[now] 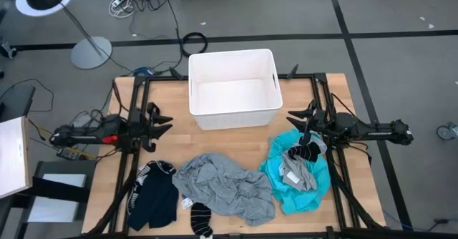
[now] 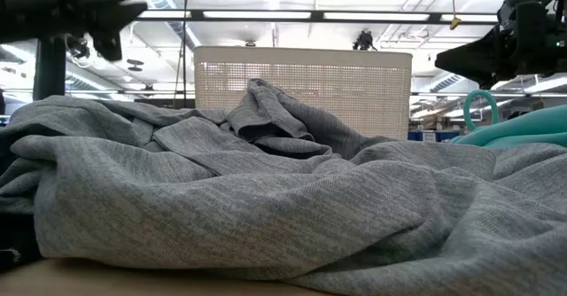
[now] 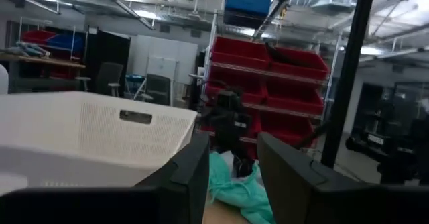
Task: Sort clothes
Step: Put the gray shirt into the white laundry organizer
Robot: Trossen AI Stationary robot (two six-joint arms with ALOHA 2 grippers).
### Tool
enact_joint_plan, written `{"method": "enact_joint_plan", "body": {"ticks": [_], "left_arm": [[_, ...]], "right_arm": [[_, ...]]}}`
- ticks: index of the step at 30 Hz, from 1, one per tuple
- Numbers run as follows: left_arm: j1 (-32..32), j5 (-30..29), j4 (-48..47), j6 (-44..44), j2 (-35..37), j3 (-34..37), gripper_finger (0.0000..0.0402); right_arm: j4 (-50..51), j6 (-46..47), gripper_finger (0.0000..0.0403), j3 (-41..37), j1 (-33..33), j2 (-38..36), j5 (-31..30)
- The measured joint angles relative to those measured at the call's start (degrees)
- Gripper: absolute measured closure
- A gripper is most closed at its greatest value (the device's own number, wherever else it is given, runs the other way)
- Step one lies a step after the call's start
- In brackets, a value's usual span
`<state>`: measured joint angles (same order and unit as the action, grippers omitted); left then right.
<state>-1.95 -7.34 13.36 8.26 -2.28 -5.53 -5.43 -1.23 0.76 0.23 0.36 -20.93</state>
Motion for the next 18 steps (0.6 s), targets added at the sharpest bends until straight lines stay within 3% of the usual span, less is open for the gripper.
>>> {"method": "enact_joint_plan", "body": {"ticks": [4,13,18], "left_arm": [[-1.0,0.8,-8.0,-1.3,-7.7,-8.8,0.027],[-5.4,0.8,-27.8,-5.1,-35.3,-33.6,0.027],[-8.6,0.7,-33.4,-4.2,-47.1,-43.4,0.027]], "right_arm": [[-0.1,0.0,0.0287,0.0,0.0,0.0,0.0],[-0.1,0.0,0.0287,0.0,0.0,0.0,0.0],[-0.1,0.0,0.0287,0.0,0.0,0.0,0.0]]}}
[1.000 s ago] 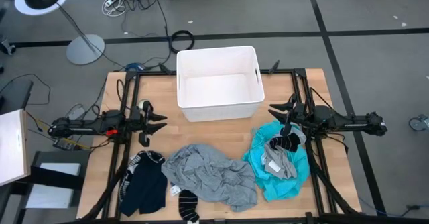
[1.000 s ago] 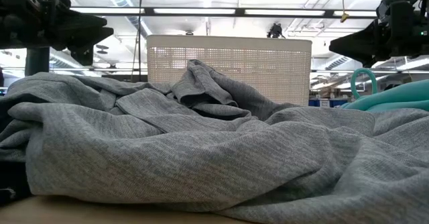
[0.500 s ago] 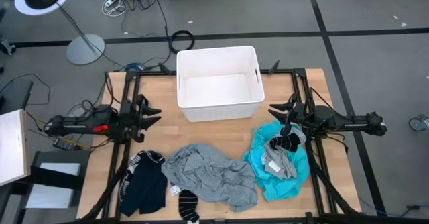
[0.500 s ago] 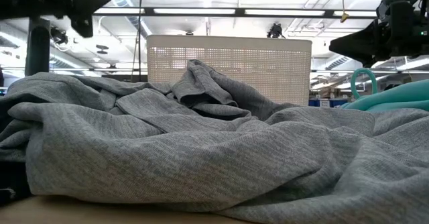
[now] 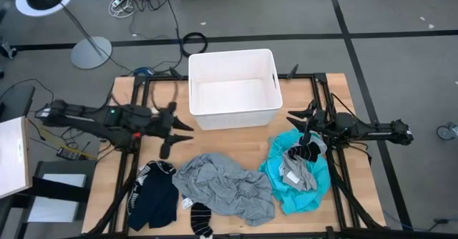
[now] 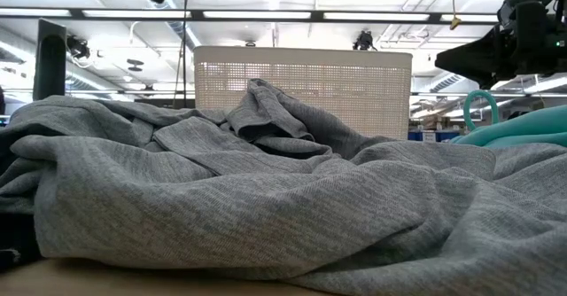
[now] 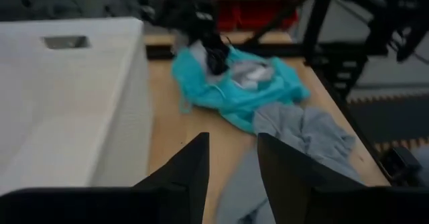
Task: Sort clothes
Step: Put the gray shirt into the white laundry organizer
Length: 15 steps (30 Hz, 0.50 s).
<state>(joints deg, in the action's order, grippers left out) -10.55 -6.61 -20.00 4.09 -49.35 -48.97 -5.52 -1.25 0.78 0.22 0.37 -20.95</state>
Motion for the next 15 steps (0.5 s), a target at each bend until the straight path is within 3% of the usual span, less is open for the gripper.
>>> {"method": "enact_joint_plan", "body": {"ticks": [11,15], "left_arm": [[-6.1,-1.4,-4.3,3.5,-21.0,-9.3,0.027],[-6.5,1.5,-4.2,5.1,-26.8,-10.0,0.027]], "right_arm": [[0.0,0.0,0.0287,0.0,0.0,0.0,0.0],[0.0,0.0,0.0287,0.0,0.0,0.0,0.0]]}}
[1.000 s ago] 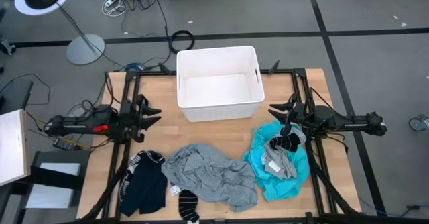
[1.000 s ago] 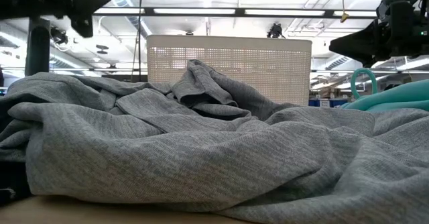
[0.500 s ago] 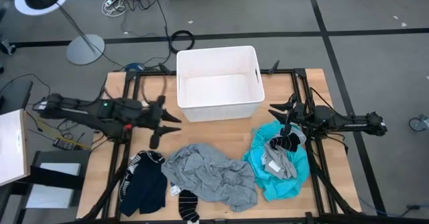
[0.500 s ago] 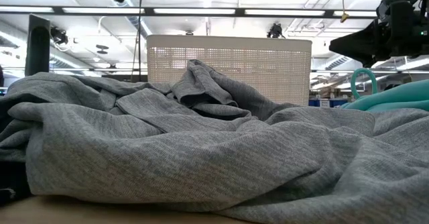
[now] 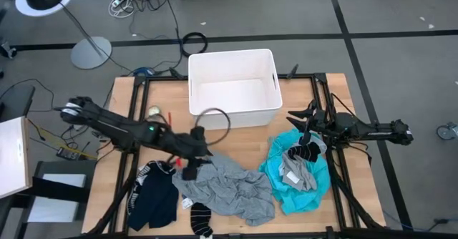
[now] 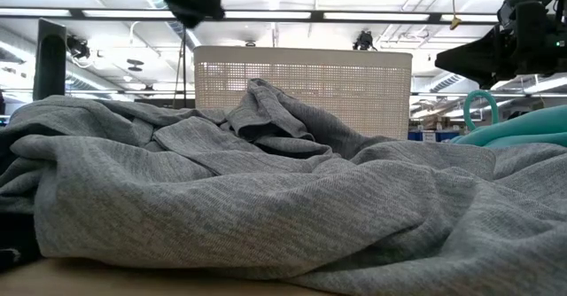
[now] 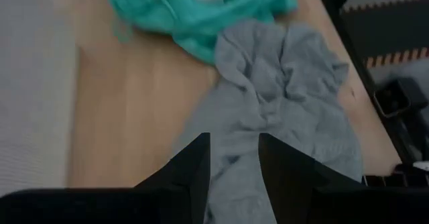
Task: Sort clothes
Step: Put the gray shirt into the white laundry organizer
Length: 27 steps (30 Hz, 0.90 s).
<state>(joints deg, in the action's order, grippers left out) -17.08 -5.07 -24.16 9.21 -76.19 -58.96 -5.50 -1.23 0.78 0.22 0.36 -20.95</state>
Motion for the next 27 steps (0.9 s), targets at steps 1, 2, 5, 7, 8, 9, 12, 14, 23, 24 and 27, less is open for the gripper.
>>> {"method": "enact_joint_plan", "body": {"ticks": [1,2,5,7,8,9,12,14,23,24,27], "left_arm": [[-0.1,1.0,0.0,0.3,-1.3,0.0,0.027],[-0.3,1.7,0.2,0.6,-2.5,0.0,0.027],[-0.9,2.2,0.3,1.6,-6.1,0.0,0.027],[-1.4,2.2,0.6,1.6,-8.3,0.0,0.027],[-1.6,2.3,0.6,1.8,-9.3,0.0,0.027],[-1.7,2.3,0.6,1.8,-10.5,0.0,0.027],[-1.9,2.4,0.6,2.0,-13.6,0.0,0.027],[-2.0,2.4,0.8,2.0,-15.8,0.0,0.027],[-1.8,2.1,1.3,6.6,-20.4,-0.1,0.0375],[-1.8,2.1,0.6,6.5,-20.0,-0.5,0.0386],[-1.8,1.7,-2.3,6.5,-17.5,-4.0,0.0396]], "right_arm": [[0.0,0.0,0.0287,0.0,0.0,0.0,0.0],[0.0,0.0,0.0287,0.0,0.0,0.0,0.0],[0.0,0.0,0.0287,0.0,0.0,0.0,0.0],[0.0,0.0,0.0287,0.0,0.0,0.0,0.0],[0.0,0.0,0.0287,0.0,0.0,0.0,0.0],[0.0,0.0,0.0287,0.0,0.0,0.0,0.0],[0.0,0.0,0.0287,0.0,0.0,0.0,0.0],[0.0,0.0,0.0287,0.0,0.0,0.0,0.0],[0.0,0.0,0.0287,0.0,0.0,0.0,0.0],[0.0,0.0,0.0287,0.0,0.0,0.0,0.0],[0.0,0.0,0.0287,0.0,0.0,0.0,0.0]]}}
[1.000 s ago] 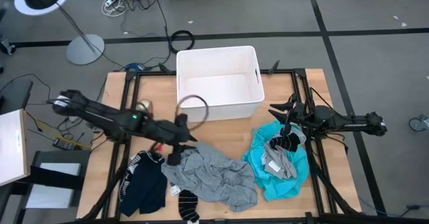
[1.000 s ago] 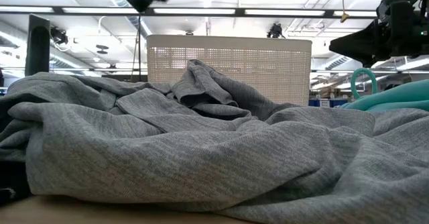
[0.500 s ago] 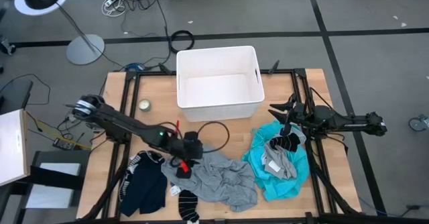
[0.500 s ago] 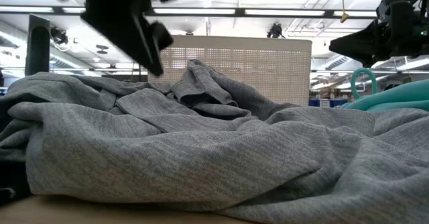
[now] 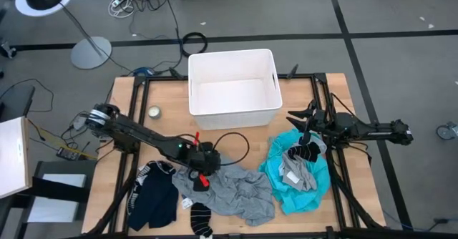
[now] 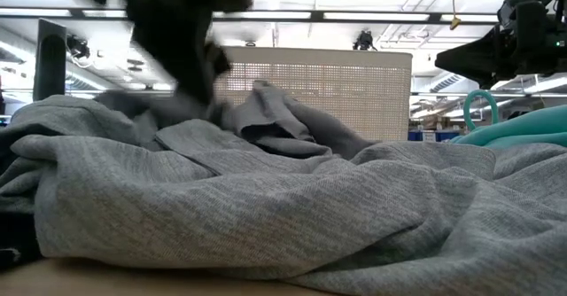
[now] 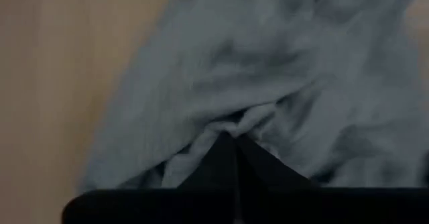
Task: Sort clothes
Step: Put the gray shirt into the white laundry organizer
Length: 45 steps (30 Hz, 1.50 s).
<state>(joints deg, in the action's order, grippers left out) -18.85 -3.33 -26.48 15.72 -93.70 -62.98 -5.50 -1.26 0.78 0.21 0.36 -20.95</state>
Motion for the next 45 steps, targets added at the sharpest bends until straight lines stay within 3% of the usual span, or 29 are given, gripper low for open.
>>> {"method": "enact_joint_plan", "body": {"ticks": [13,18,23,28,35,40,45], "left_arm": [[0.0,-13.2,-17.9,-11.8,6.6,-30.8,0.04],[1.9,-23.2,-16.7,-22.2,6.6,-43.5,0.0401],[6.2,-31.8,-8.5,-35.2,6.6,-54.3,0.0401],[13.1,-33.0,1.7,-43.5,6.7,-60.3,0.0401],[24.9,-32.8,10.9,-47.2,6.6,-61.2,0.0401],[31.8,-31.7,0.5,-42.4,5.8,-61.2,0.0401],[37.7,-21.3,-15.9,-33.1,3.8,-61.1,0.0401]], "right_arm": [[0.0,0.0,0.0287,0.0,0.0,0.0,0.0],[0.0,0.0,0.0287,0.0,0.0,0.0,0.0],[0.0,0.0,0.0287,0.0,0.0,0.0,0.0],[0.0,0.0,0.0287,0.0,0.0,0.0,0.0],[0.0,0.0,0.0287,0.0,0.0,0.0,0.0],[0.0,0.0,0.0287,0.0,0.0,0.0,0.0],[0.0,0.0,0.0287,0.0,0.0,0.0,0.0]]}}
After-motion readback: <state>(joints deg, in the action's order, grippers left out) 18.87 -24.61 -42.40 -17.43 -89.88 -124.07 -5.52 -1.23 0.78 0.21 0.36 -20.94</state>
